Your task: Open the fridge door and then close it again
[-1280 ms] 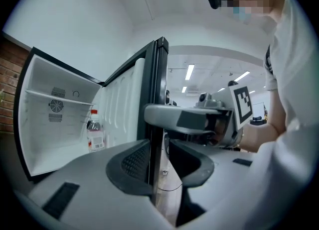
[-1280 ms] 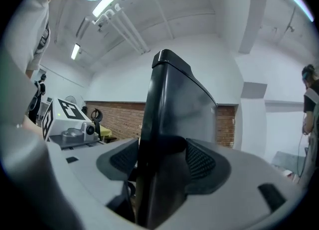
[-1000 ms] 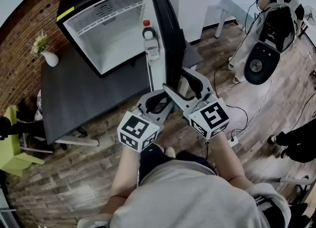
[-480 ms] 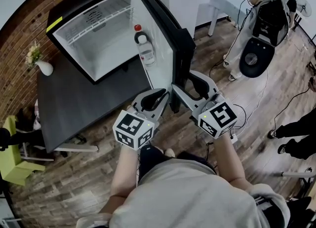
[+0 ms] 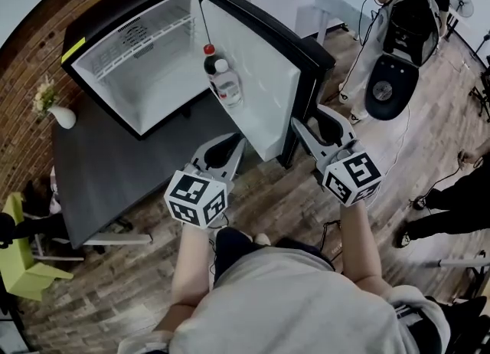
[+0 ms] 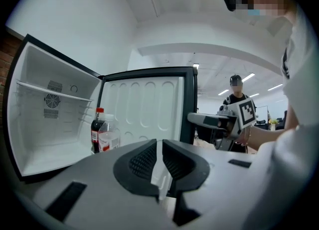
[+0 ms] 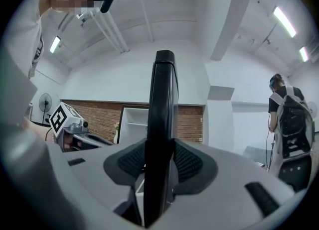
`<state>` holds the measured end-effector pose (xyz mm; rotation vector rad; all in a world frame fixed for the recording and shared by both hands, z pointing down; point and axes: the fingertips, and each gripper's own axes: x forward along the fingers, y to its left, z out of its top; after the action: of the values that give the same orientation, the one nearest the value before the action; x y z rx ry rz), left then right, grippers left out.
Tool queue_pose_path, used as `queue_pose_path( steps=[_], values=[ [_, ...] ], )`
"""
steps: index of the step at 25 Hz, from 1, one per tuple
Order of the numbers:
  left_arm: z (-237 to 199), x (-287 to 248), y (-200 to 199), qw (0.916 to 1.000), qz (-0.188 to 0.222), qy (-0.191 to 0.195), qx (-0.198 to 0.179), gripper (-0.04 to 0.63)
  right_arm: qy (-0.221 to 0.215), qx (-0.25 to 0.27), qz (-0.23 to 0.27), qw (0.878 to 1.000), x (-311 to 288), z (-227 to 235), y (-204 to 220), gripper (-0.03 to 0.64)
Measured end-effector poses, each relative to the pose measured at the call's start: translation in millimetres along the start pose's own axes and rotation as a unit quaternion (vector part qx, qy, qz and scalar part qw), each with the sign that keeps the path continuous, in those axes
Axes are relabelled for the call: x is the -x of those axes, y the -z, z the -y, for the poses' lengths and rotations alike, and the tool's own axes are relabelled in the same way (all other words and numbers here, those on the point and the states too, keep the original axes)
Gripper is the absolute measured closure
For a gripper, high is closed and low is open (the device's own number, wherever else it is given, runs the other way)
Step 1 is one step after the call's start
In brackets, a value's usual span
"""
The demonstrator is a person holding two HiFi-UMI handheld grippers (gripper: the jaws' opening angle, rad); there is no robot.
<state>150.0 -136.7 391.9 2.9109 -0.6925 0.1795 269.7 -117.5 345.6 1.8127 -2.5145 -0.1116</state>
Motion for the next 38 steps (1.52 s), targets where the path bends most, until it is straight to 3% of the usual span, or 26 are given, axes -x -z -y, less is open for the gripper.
queue_pose_path(
  steps=[11, 18, 25, 38],
  values=[
    [-37, 7, 0, 0.9985, 0.008, -0.049, 0.022, 0.560, 0.102, -0.030, -0.005, 0.994, 10, 59, 8, 0.465],
    [-52, 14, -2, 0.9952, 0.014, -0.088, 0.041, 0.566, 0.143, -0.028, -0.008, 0.989, 13, 81, 9, 0.476],
    [-64, 20, 1, 0.9925, 0.012, -0.112, 0.046, 0.572, 0.167, -0.029, -0.015, 0.985, 12, 96, 11, 0.476],
    [-83, 19, 1, 0.9908, 0.006, -0.116, 0.071, 0.586, 0.174, -0.027, -0.016, 0.984, -5, 105, 8, 0.474]
  ],
)
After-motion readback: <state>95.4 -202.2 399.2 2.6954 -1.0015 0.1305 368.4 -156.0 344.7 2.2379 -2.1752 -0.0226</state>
